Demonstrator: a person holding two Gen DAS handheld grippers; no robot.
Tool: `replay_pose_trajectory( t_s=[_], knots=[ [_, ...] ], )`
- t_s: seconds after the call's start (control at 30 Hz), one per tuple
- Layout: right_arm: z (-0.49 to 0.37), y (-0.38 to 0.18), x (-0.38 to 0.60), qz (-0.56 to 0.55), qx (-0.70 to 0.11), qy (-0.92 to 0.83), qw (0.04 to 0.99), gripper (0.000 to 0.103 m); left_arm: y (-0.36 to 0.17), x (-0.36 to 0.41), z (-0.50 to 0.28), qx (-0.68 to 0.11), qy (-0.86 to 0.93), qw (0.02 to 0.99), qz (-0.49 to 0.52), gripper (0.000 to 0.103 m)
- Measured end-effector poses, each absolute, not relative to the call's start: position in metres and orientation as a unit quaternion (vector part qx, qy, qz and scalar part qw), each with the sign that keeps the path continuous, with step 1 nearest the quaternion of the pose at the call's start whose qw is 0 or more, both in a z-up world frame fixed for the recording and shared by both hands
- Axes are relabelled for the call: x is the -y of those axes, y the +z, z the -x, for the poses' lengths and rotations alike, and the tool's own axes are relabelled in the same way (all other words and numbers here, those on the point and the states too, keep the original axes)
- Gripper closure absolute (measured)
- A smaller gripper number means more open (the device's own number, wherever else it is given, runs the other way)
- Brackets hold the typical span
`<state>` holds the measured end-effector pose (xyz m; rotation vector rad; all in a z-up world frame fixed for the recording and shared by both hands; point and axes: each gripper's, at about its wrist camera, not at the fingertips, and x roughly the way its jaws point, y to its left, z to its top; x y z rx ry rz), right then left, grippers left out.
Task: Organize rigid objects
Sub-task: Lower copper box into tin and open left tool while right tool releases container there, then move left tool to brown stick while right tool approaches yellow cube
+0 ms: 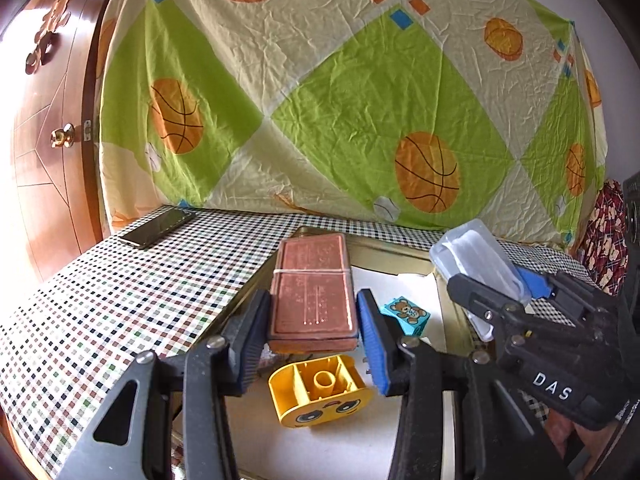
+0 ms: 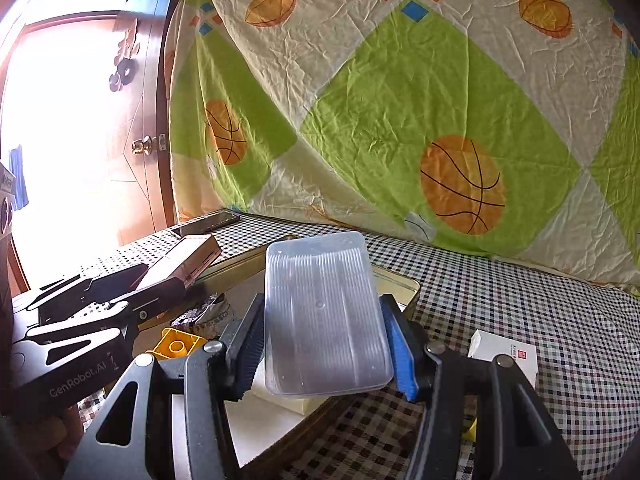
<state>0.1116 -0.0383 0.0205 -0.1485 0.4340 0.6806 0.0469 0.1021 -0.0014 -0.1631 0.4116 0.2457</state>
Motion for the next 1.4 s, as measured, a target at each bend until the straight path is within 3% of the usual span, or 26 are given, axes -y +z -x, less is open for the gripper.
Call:
replay_pose_trajectory(
  t_s=[0.57,0.6,0.63,0.73,1.0,1.2,1.4],
  knots=[
    [-0.141,0.000,0.000,0.095,-0.271,0.345,0.893,0.043,-0.010,-0.129,-0.065,-0.242,0.149,0.956,0.077,0.058],
    [-0.141,0.000,0.000,0.095,-0.271,0.344,0.894,0.035,-0.010,-0.130,-0.064,-0.240,0.152,0.956,0.076,0.050],
    [-0.140,0.000,0.001,0.093,-0.269,0.345,0.894,0.033,-0.009,-0.130,-0.063,-0.237,0.156,0.956,0.077,0.035],
    [-0.135,0.003,0.008,0.091,-0.266,0.341,0.897,0.031,-0.003,-0.128,-0.055,-0.218,0.163,0.959,0.076,0.016],
    [-0.133,0.006,0.081,0.085,-0.272,0.278,0.917,0.031,0.007,-0.089,-0.049,-0.200,0.122,0.969,0.075,0.001],
    [-0.158,-0.004,0.154,0.033,-0.304,0.196,0.932,0.031,0.006,-0.038,-0.060,-0.209,0.065,0.974,0.058,0.001],
    [-0.166,-0.012,0.163,0.030,-0.338,0.186,0.922,0.031,0.006,-0.001,-0.075,-0.223,0.053,0.973,0.033,0.000]
  ],
)
